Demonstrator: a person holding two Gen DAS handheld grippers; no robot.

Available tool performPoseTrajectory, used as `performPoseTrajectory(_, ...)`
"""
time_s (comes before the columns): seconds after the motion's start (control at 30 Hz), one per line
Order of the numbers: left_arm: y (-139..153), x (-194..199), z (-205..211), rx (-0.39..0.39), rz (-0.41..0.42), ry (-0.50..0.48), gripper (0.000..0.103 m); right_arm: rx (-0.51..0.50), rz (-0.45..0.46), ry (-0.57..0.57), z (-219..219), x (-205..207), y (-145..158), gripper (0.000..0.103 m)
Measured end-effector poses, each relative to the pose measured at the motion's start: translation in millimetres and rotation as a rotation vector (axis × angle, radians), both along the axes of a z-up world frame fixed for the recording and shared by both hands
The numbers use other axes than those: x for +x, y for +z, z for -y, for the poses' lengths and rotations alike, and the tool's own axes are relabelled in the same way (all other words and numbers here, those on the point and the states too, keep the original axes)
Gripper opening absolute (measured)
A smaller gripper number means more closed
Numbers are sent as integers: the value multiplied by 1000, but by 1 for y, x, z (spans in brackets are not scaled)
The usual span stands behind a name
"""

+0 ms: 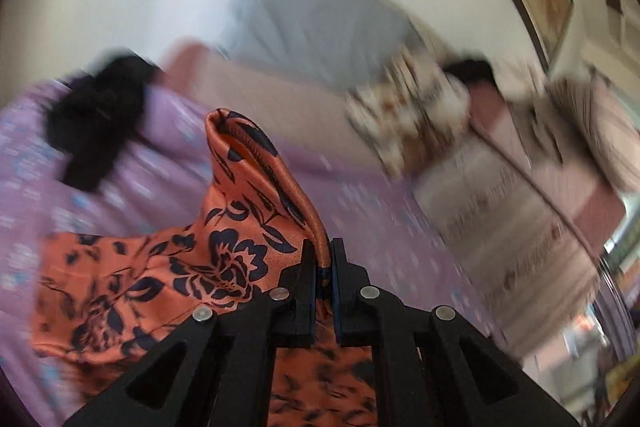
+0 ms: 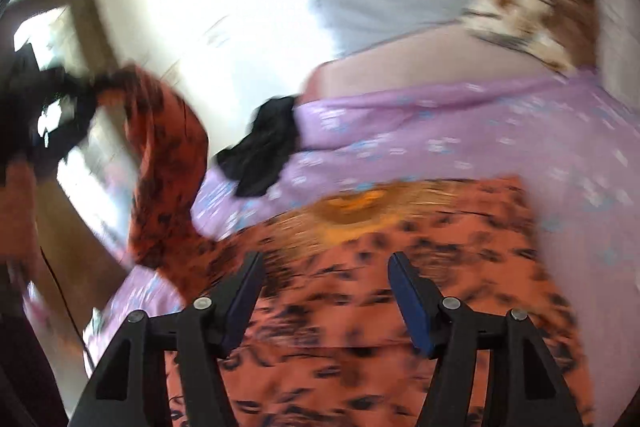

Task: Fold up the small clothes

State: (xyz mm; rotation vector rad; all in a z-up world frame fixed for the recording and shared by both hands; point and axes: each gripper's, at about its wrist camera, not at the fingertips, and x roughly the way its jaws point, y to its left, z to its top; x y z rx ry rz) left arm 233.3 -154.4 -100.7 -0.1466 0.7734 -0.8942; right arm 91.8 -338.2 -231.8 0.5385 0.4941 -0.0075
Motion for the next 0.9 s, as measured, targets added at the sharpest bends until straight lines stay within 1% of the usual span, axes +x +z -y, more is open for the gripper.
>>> performPoseTrajectory(0.03, -22, -3, 26, 42, -41, -81, 8, 27, -2, -32, 14, -6, -4, 68)
performPoseTrajectory(0.07, -39, -10, 44, 109, -67, -128, 10, 51, -3, -60, 26, -11, -8, 68)
performPoseTrajectory(0.1, -63, -12, 66, 246, -98, -160, 10, 72, -6, -79, 35, -14, -10, 69)
performPoseTrajectory(0.13, -75, -13, 72, 309, -110, -152, 10, 89, -10, -91, 42, -17, -12, 69)
performPoseTrajectory(0.17, -78, -11, 69, 319, -115, -134, 10, 106, -10, -101, 48, -19, -13, 70)
performPoseTrajectory(0.23, -71, -4, 49, 271, -130, -102, 20, 144, -7, -112, 56, -21, -15, 72)
performPoseTrajectory(0.27, -60, 3, 28, 217, -133, -73, 32, 159, -4, -112, 57, -21, -15, 74)
performPoseTrajectory(0.3, -53, 9, 23, 182, -126, -49, 46, 176, 0, -108, 58, -20, -15, 75)
performPoseTrajectory(0.33, -41, 17, -2, 125, -102, 13, 54, 193, 0, -102, 56, -17, -16, 75)
performPoseTrajectory(0.37, -33, 25, -17, 99, -77, 70, 66, 206, -14, -91, 55, -12, -17, 75)
performPoseTrajectory(0.4, -27, 32, -43, 103, -25, 166, 69, 211, -38, -85, 54, -5, -18, 75)
performPoseTrajectory(0.43, -30, 38, -55, 139, 6, 222, 69, 220, -62, -75, 54, 4, -20, 75)
performPoseTrajectory(0.47, -34, 46, -66, 191, 20, 274, 69, 231, -82, -64, 54, 12, -23, 75)
performPoseTrajectory(0.5, -44, 55, -78, 256, 10, 329, 69, 241, -107, -54, 53, 20, -27, 75)
performPoseTrajectory(0.53, -62, 68, -94, 324, -26, 396, 69, 250, -146, -54, 56, 32, -31, 75)
performPoseTrajectory(0.57, -71, 73, -101, 345, -49, 422, 68, 255, -181, -64, 59, 44, -36, 73)
performPoseTrajectory(0.6, -86, 80, -112, 367, -99, 449, 67, 264, -196, -82, 63, 52, -41, 72)
performPoseTrajectory(0.63, -103, 86, -123, 385, -161, 463, 67, 277, -194, -93, 66, 56, -44, 66)
performPoseTrajectory(0.67, -114, 87, -127, 401, -195, 461, 66, 291, -187, -89, 68, 61, -46, 51)
performPoseTrajectory(0.7, -131, 88, -127, 453, -224, 446, 65, 299, -199, -72, 68, 69, -49, 43)
performPoseTrajectory(0.73, -145, 88, -122, 525, -231, 436, 65, 300, -242, -52, 67, 79, -56, 35)
performPoseTrajectory(0.77, -154, 87, -121, 581, -235, 430, 65, 293, -309, -32, 64, 93, -68, 34)
performPoseTrajectory(0.8, -173, 86, -115, 686, -243, 416, 66, 269, -402, -31, 60, 105, -83, 33)
performPoseTrajectory(0.83, -177, 83, -116, 697, -233, 409, 67, 239, -432, -48, 58, 109, -91, 21)
performPoseTrajectory(0.87, -174, 77, -119, 692, -211, 410, 67, 206, -420, -68, 56, 109, -88, 16)
performPoseTrajectory(0.9, -168, 73, -118, 710, -204, 403, 67, 197, -422, -66, 55, 110, -84, 16)
